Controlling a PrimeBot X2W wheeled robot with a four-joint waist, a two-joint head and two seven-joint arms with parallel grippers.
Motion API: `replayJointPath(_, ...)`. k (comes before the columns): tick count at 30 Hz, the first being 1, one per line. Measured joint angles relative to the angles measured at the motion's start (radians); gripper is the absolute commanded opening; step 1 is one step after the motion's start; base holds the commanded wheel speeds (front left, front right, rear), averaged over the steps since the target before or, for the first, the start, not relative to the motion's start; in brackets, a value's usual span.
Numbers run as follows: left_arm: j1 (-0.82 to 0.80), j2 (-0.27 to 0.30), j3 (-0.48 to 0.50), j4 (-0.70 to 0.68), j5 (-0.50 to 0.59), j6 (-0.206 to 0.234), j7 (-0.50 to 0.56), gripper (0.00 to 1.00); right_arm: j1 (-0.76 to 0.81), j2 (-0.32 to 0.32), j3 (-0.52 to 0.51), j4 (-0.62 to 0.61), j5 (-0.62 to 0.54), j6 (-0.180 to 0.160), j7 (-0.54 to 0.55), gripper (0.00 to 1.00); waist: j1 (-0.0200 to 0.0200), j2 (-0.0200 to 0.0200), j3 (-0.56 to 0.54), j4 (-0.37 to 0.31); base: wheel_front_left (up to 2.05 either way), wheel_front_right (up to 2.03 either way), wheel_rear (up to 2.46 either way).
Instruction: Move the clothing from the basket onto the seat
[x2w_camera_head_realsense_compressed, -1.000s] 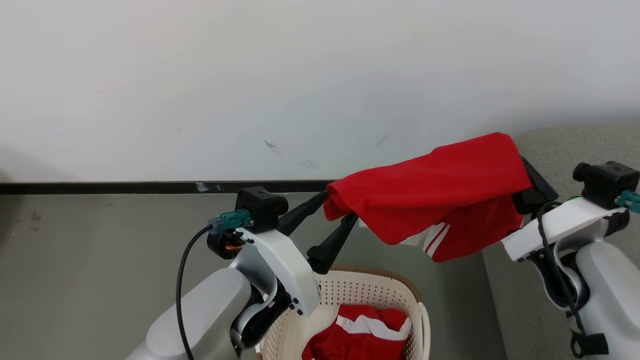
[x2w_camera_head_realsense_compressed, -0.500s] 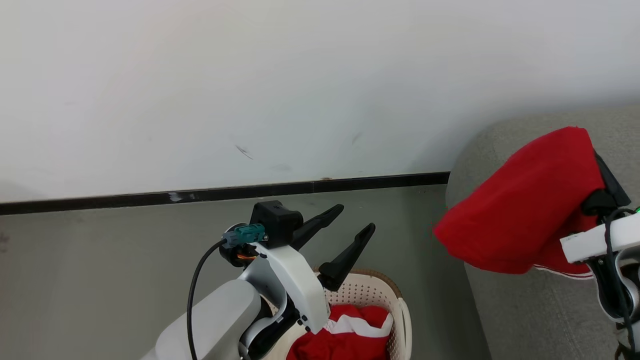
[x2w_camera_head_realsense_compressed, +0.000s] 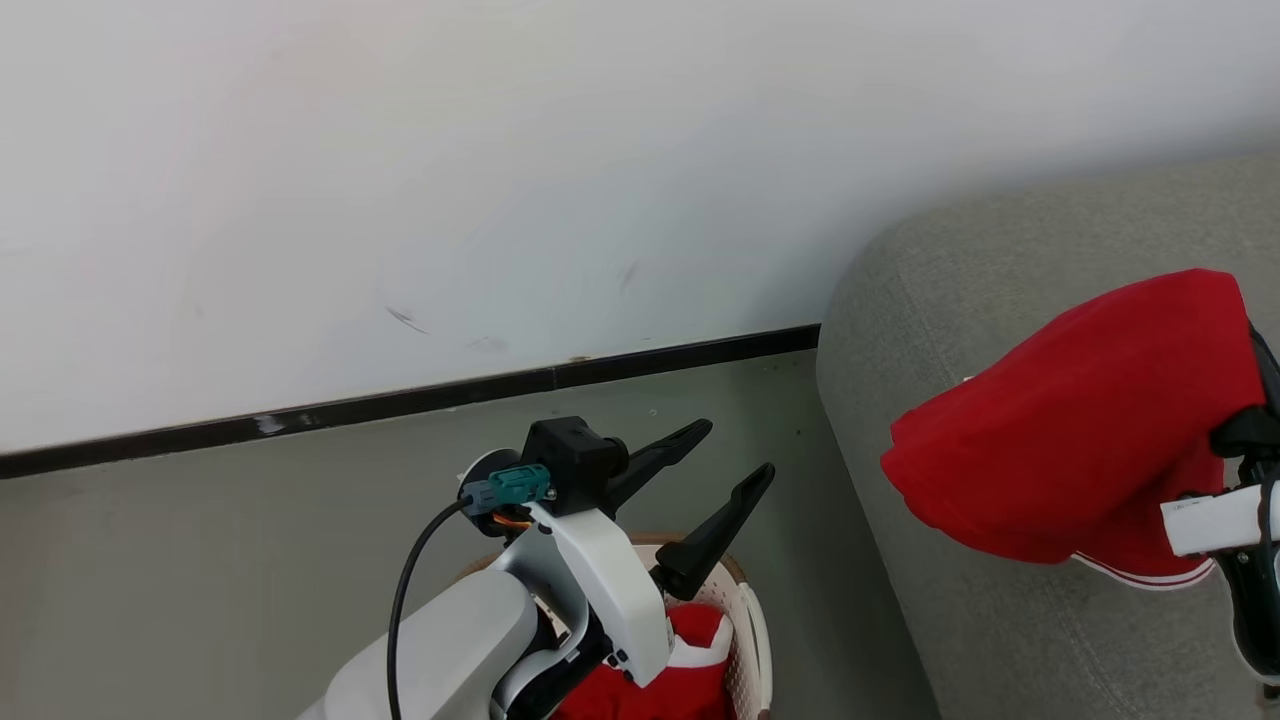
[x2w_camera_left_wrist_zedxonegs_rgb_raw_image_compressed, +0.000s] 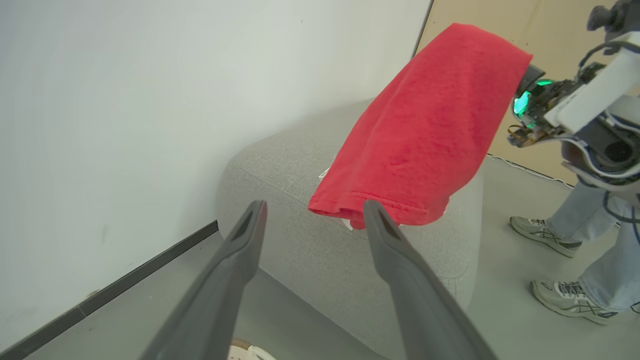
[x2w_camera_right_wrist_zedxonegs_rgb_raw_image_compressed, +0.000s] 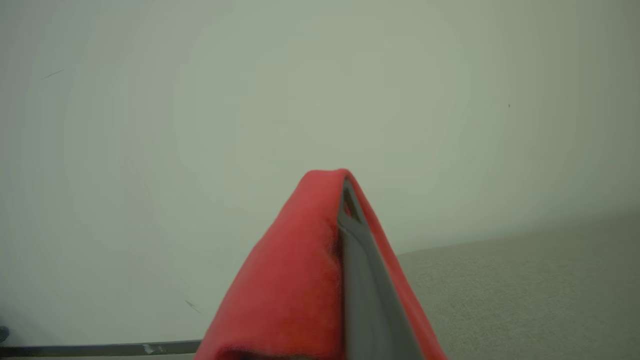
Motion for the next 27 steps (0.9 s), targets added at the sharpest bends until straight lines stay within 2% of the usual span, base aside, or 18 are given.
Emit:
replayJointPath(11, 0.0, 0.02, -0.006, -0.006, 0.027, -0.009, -0.025, 1.0, 0.039, 0.024, -0.008, -0.065, -0.005, 0.0, 0.0, 0.0, -0.0001, 0.0, 0.02, -0.093, 0.0, 0.0, 0.0)
replayJointPath(27, 0.0, 0.042, 0.008, -0.013, 0.051, -0.007, -0.068, 1.0, 0.034, 0.015, 0.053, -0.091, -0.005, 0.0, 0.0, 0.0, 0.0, 0.0, 0.047, -0.19, 0.0, 0.0, 0.0)
